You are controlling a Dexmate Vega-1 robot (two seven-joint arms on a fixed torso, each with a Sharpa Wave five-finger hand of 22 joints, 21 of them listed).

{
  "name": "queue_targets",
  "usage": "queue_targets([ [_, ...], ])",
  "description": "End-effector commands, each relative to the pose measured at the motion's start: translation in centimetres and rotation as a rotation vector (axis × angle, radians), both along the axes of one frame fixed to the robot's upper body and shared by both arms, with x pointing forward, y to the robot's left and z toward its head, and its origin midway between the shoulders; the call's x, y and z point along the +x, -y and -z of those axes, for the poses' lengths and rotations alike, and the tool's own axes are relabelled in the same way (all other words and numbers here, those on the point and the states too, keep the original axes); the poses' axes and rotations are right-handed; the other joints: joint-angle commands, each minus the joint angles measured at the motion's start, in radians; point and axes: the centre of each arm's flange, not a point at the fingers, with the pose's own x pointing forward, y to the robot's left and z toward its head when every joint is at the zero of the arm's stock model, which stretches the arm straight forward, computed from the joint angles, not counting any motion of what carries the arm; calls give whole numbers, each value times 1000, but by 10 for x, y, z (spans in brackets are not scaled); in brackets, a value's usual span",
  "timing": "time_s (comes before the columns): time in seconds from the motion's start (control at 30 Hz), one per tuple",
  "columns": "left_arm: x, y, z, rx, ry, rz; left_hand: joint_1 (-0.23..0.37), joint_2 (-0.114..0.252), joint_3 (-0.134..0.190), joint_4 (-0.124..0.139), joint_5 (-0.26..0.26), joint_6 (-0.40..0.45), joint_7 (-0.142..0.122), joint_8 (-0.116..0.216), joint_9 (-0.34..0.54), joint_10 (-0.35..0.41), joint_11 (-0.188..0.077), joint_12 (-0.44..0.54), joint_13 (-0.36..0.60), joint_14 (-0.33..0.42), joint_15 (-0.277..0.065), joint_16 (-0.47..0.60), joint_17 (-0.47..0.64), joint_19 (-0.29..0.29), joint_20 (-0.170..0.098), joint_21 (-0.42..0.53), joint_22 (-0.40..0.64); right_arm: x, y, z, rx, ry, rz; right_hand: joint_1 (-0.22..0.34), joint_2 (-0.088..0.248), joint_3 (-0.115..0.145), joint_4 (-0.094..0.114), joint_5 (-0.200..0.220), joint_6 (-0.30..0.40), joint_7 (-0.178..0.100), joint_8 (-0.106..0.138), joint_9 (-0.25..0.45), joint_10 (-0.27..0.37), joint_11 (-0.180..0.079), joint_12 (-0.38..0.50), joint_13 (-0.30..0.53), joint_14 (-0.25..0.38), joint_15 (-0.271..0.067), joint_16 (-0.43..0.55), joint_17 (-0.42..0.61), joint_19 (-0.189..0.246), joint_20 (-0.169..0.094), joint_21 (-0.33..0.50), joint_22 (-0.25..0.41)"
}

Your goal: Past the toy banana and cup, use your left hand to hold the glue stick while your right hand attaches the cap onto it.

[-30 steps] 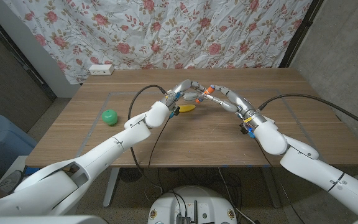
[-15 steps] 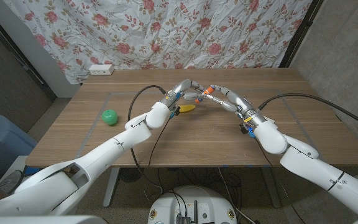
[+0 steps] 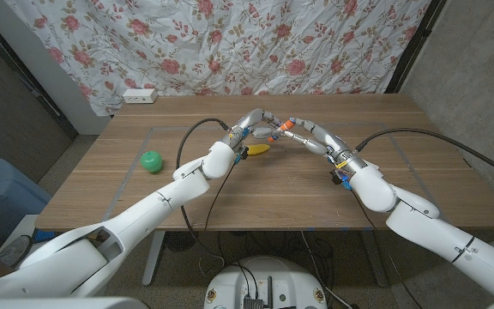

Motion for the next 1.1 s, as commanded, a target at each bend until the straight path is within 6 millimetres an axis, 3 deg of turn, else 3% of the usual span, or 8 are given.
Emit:
queue_targets([
  [0.03, -1, 1, -1, 3, 13, -9, 105, 98, 11, 3, 1, 74, 5, 36, 15, 90, -80, 5, 2, 10, -163, 6, 5, 7, -16, 1, 2, 2, -3, 1, -11, -6, -23, -5, 2, 1, -6, 0, 11, 0, 8, 1, 13, 3, 5, 4, -1, -6, 5, 3, 14, 2, 6, 4],
  [0.97, -2, 1, 0, 11, 16, 2, 118, 102, 7, 9, -3, 66, 12, 34, 20, 88, -79, -5, 5, 4, -162, -2, 4, 6, -12, -3, 3, 3, 0, 0, 41, 5, -39, -4, 13, 8, -16, 1, 19, 16, 7, 2, 21, 8, 4, 5, 14, -11, 12, 1, 29, -4, 8, 4],
  [1.1, -2, 0, 1, 8, 10, 6, 118, 96, 2, 9, -3, 56, 1, 30, 20, 76, -82, -11, 5, 3, -156, -3, 4, 2, -9, -4, 3, 4, 0, -1, 52, 12, -38, -1, 16, 11, -19, 2, 29, 15, 10, 2, 28, 12, 6, 5, 18, -11, 13, 1, 34, -5, 9, 4],
])
